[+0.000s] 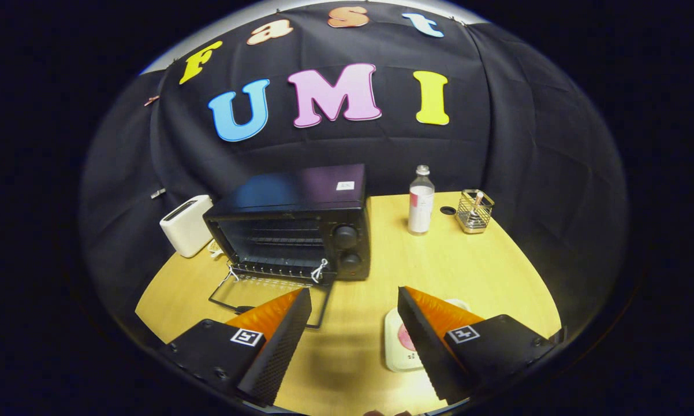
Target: Open the toaster oven, put the food inside, and close the toaster oven door.
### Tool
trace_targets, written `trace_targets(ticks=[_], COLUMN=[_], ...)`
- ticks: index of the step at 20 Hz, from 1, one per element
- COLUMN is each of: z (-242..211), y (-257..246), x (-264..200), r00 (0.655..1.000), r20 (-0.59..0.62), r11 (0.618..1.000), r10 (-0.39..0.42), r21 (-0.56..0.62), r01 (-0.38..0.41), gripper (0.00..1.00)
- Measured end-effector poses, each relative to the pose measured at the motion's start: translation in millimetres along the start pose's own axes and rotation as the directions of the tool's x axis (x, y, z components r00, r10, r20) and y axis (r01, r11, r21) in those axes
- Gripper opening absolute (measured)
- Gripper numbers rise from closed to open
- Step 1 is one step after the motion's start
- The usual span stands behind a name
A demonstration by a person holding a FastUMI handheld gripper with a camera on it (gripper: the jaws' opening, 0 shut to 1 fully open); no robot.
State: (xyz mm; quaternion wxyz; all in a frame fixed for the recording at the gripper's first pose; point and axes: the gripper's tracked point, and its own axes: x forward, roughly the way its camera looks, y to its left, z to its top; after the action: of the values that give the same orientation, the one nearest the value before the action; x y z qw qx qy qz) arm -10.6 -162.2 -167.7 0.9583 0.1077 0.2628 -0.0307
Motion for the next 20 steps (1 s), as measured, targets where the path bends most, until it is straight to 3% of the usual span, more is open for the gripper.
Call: trace_targets(ticks=[5, 10, 20], z=[-10, -51, -122], y=[-54, -102, -178], x=[7, 20, 52], r00=[0.991, 0.95, 0.892], r20=[-0.107, -0.272, -0.423], r11=[0.991, 0.968, 0.967], r10=[0.079, 0.152, 0.156], r21=[0.115, 0.235, 0.25], r01=[-0.067, -0.087, -0.05], gripper=[0.99, 1.0, 1.0])
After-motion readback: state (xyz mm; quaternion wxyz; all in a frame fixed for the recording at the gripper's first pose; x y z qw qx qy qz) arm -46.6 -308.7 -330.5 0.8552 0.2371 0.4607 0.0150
